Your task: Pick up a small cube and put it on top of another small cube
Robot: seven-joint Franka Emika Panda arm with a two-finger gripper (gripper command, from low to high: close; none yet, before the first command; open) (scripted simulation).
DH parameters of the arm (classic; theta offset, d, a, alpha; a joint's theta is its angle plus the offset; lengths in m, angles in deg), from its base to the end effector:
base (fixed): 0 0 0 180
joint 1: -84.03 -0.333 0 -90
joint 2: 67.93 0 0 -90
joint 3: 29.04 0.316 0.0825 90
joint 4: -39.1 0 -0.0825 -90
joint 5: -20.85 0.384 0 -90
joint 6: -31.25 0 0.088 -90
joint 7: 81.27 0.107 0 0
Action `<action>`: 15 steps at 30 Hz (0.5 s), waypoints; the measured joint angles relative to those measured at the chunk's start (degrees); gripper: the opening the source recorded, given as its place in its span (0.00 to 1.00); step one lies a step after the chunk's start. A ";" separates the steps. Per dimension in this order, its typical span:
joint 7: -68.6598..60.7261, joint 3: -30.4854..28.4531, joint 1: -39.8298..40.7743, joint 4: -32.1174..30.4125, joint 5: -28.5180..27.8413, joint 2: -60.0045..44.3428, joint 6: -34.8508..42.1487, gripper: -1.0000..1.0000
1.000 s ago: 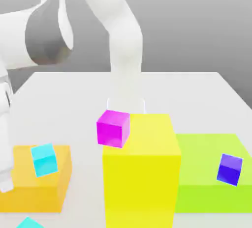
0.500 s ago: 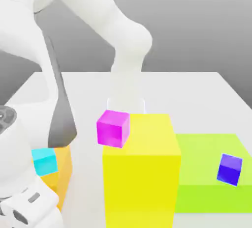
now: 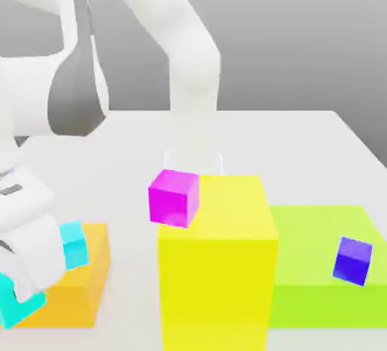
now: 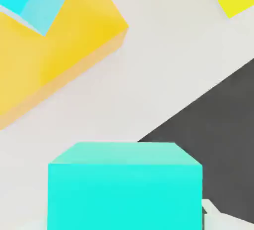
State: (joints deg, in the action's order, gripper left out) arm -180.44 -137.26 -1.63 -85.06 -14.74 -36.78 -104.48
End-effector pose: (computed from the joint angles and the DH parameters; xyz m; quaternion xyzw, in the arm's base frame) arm 0.5091 -0.2364 0.3111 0.6551 0.7522 0.0589 0.0392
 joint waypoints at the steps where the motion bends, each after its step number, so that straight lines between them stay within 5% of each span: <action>1: -0.27 2.49 2.70 -0.63 0.97 -0.75 0.08 0.00; 15: 5.75 33.48 33.99 -8.09 1.09 0.25 5.88 0.00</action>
State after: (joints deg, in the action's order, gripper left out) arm -174.69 -103.77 32.36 -93.15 -13.65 -36.53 -98.60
